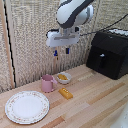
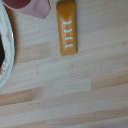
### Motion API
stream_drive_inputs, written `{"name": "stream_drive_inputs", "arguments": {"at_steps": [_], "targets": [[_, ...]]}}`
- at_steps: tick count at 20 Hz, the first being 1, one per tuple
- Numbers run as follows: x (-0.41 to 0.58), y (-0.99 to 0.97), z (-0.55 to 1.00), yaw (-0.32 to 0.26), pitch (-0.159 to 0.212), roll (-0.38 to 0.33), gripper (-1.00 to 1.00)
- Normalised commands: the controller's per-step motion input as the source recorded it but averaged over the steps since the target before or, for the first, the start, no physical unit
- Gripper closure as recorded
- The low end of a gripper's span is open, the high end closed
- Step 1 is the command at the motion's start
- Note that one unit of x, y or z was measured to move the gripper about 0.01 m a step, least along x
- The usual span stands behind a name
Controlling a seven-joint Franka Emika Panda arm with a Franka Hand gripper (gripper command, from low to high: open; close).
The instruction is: Please focus on the pink mug and carefully direct your gripper towards it. Gently take hold of the pink mug using your grasping instrument. Exercise caution as you elevate the pink mug off the tabletop. Shift the pink mug so it is above the white platter. With precision, slowly place the pink mug onto the white platter.
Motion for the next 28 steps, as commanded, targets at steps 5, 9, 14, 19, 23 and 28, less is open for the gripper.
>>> {"name": "stream_drive_inputs", "arguments": {"at_steps": [5,9,14,19,23,28], "targets": [[0.429,0.02,-0.11,0.0,0.011,0.0,-1.0],[0.489,0.08,-0.1,-0.001,0.042,0.0,-1.0],[0.126,0.17,-0.17,0.005,0.078,-0.005,-1.0],[0.016,0.19,-0.23,0.019,0.095,-0.011,-1.0],[0.14,0.16,-0.32,0.029,0.051,-0.025,-1.0],[0.229,0.11,-0.33,0.039,0.003,-0.027,-1.0]]}}
